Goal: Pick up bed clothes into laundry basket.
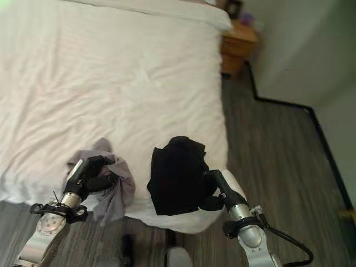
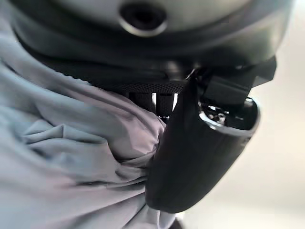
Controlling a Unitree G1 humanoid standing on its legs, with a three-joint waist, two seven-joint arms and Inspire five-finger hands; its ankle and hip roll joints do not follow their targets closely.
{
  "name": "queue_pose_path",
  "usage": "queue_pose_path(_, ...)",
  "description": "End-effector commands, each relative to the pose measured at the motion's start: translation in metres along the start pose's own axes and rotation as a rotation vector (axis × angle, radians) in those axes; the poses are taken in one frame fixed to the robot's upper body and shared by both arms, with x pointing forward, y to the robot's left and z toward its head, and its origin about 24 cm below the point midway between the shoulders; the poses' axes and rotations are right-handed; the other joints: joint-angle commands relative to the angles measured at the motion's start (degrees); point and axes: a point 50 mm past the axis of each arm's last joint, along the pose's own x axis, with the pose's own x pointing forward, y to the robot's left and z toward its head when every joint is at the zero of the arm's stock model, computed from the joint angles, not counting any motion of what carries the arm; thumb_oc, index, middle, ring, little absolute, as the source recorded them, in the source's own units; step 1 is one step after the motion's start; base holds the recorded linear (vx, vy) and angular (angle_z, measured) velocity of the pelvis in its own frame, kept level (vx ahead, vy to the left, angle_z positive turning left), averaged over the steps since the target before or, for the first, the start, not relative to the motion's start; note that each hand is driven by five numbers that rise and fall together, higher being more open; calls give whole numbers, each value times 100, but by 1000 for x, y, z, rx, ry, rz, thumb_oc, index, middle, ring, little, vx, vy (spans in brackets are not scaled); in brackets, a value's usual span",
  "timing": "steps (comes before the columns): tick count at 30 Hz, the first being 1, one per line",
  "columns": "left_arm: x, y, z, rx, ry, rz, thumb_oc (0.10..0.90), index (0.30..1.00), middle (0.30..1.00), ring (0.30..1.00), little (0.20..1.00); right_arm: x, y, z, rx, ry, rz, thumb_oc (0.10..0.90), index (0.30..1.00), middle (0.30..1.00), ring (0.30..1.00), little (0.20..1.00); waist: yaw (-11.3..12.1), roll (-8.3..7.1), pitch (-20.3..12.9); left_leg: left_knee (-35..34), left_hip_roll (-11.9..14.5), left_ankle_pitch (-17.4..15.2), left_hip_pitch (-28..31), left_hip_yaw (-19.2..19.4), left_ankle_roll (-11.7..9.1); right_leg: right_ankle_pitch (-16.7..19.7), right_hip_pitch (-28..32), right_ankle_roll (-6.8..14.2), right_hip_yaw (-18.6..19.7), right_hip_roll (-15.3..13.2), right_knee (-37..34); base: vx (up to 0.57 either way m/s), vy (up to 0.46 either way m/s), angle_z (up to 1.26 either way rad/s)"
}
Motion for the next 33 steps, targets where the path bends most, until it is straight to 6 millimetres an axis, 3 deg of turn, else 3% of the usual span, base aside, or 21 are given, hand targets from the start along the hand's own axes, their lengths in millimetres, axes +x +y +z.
queue_pose_path(1, 10, 7, 82, 41, -430, 58, 400, 300, 300, 300, 300, 3, -32, 26, -39, -162, -136, 400, 300, 300, 300, 300, -230, 129, -473, 96, 95, -552, -47, 37, -227, -361, 847, 303, 215, -711, 1101, -256, 180, -214)
queue_pose_path(3, 7, 10, 84, 33, -451, 114, 400, 300, 300, 300, 300, 8, -28, 28, -9, -171, -136, 400, 300, 300, 300, 300, -115, 17, -611, 111, 11, -584, -69, 464, -146, -150, 1070, 416, 308, -867, 1560, -339, 18, -155)
queue_pose_path(4, 8, 12, 86, -5, -470, 175, 400, 300, 300, 300, 300, 16, -29, 42, 34, -232, -177, 400, 300, 300, 300, 300, 25, -61, -833, 185, 107, -490, -284, 966, -85, 476, 1624, 487, -39, -1310, 1382, -334, -96, -97)
queue_pose_path(6, 9, 11, 85, -3, -464, 178, 400, 300, 300, 300, 300, 18, -28, 47, 46, -261, -173, 400, 300, 300, 300, 300, 102, -120, -907, 242, 179, -420, -375, 1184, -126, 747, 1802, 545, 3, -1361, 1078, -330, -159, -173)
queue_pose_path(7, 9, 13, 85, 6, -463, 187, 400, 300, 300, 300, 300, 21, -32, 56, 15, -299, -170, 400, 300, 300, 300, 300, 164, -168, -978, 329, 390, -296, -467, 1577, -209, 766, 1991, 573, -271, -1445, 804, -461, -298, -205)
queue_pose_path(9, 7, 18, 87, 50, -469, 202, 400, 300, 300, 300, 300, 21, -39, 59, -3, -315, -187, 400, 300, 300, 300, 300, 241, -247, -1003, 532, 865, 16, -716, 2021, -425, 539, 2080, 619, -575, -1426, 213, -436, -392, -159)
queue_pose_path(10, 5, 23, 89, 77, -472, 213, 400, 300, 300, 300, 300, 22, -41, 58, 7, -310, -195, 400, 300, 300, 300, 300, 337, -232, -994, 686, 1230, 258, -762, 2198, -683, 217, 2057, 523, -688, -1322, -57, -322, -488, -237)
queue_pose_path(11, 2, 31, 91, 110, -478, 246, 400, 300, 300, 300, 300, 20, -46, 51, 19, -284, -216, 400, 300, 300, 300, 300, 328, -210, -957, 757, 1620, 555, -813, 2442, -949, -406, 2070, 479, -778, -1119, -475, -243, -634, -292)
queue_pose_path(12, 0, 34, 91, 102, -482, 258, 400, 300, 300, 300, 300, 15, -50, 45, 39, -264, -242, 400, 300, 300, 300, 300, 354, -174, -895, 829, 2009, 900, -924, 2452, -1263, -924, 2128, 325, -672, -727, -900, -271, -674, -280)
queue_pose_path(13, -1, 35, 89, 74, -485, 276, 400, 300, 300, 300, 300, 9, -56, 36, 61, -234, -275, 400, 300, 300, 300, 300, 318, -162, -831, 855, 2280, 1176, -1022, 2367, -1515, -1058, 2128, 223, -562, -463, -1273, -325, -892, -256)
queue_pose_path(14, -5, 40, 74, -51, -462, 376, 400, 300, 300, 300, 300, -2, -79, 22, 205, -213, -400, 400, 300, 300, 300, 300, 300, -166, -573, 907, 2456, 1093, -953, 946, -1702, -1073, 2190, 92, -23, -27, -1790, -401, -717, -181)
queue_pose_path(15, -6, 40, 69, -94, -456, 397, 400, 300, 300, 300, 300, -1, -81, 27, 263, -260, -404, 400, 300, 300, 300, 300, 394, -173, -400, 1205, 2130, 846, -998, -177, -1499, -915, 2053, 21, 241, 12, -1820, -396, -652, -133)
queue_pose_path(16, -13, 45, 67, -98, -458, 424, 400, 300, 300, 300, 300, 1, -81, 29, 353, -293, -408, 400, 300, 300, 300, 300, 483, -288, -301, 1706, 1673, 318, -857, -1264, -1354, -810, 1922, -23, 610, 30, -1776, -330, -405, -220)
queue_pose_path(18, -19, 50, 60, -100, -431, 443, 400, 300, 300, 300, 300, 3, -87, 22, 515, -311, -459, 400, 300, 300, 300, 300, 523, -461, -266, 2917, 960, -444, -757, -2201, -1194, -649, 1635, -237, 1217, 201, -1761, -217, -440, -291)
queue_pose_path(19, -20, 50, 60, -98, -427, 437, 400, 300, 300, 300, 300, 4, -87, 22, 538, -322, -463, 400, 300, 300, 300, 300, 525, -442, -284, 3054, 712, -689, -720, -2415, -1102, -658, 1614, -305, 1408, 347, -1779, -85, -333, -149)
queue_pose_path(21, -14, 44, 62, -88, -418, 372, 400, 300, 300, 300, 300, 3, -92, 17, 561, -296, -502, 400, 300, 300, 300, 300, 402, -355, -328, 2993, 496, -985, -749, -2292, -928, -592, 1599, -374, 1661, 568, -1784, -5, -150, -167)
queue_pose_path(24, -8, 38, 66, -83, -431, 323, 400, 300, 300, 300, 300, -1, -91, 19, 616, -329, -508, 400, 300, 300, 300, 300, 138, -137, -504, 1880, 504, -1167, -286, -1748, -777, -579, 1463, -307, 1719, 646, -1676, 27, 119, -96)
queue_pose_path(25, -2, 34, 67, -123, -435, 304, 400, 300, 300, 300, 300, 0, -83, 16, 650, -313, -503, 400, 300, 300, 300, 300, 104, -76, -567, 1276, 490, -1035, 50, -1639, -790, -571, 1390, -276, 1729, 647, -1648, 2, 149, -74)
queue_pose_path(29, 20, 3, 90, -237, -505, 161, 400, 300, 300, 300, 300, 9, -43, 14, 998, -315, -444, 400, 300, 300, 300, 300, -74, 79, -791, 580, 280, -877, 325, -1563, -798, -561, 1324, -174, 1537, 513, -1634, 14, 105, -34)
queue_pose_path(32, 22, -1, 92, -230, -508, 131, 400, 300, 300, 300, 300, 12, -40, 19, 913, -304, -379, 400, 300, 300, 300, 300, -98, 98, -831, 486, 224, -831, 335, -1586, -796, -571, 1307, -160, 1514, 464, -1613, 8, 29, 12)
queue_pose_path(33, 28, -21, 39, -470, -275, 26, 400, 300, 300, 300, 300, 5, -34, 13, 823, -229, -385, 400, 300, 300, 300, 300, 119, 185, -672, 674, -102, -651, 117, -1694, -836, -472, 1461, -98, 709, 349, -1917, 2, 1, 3)
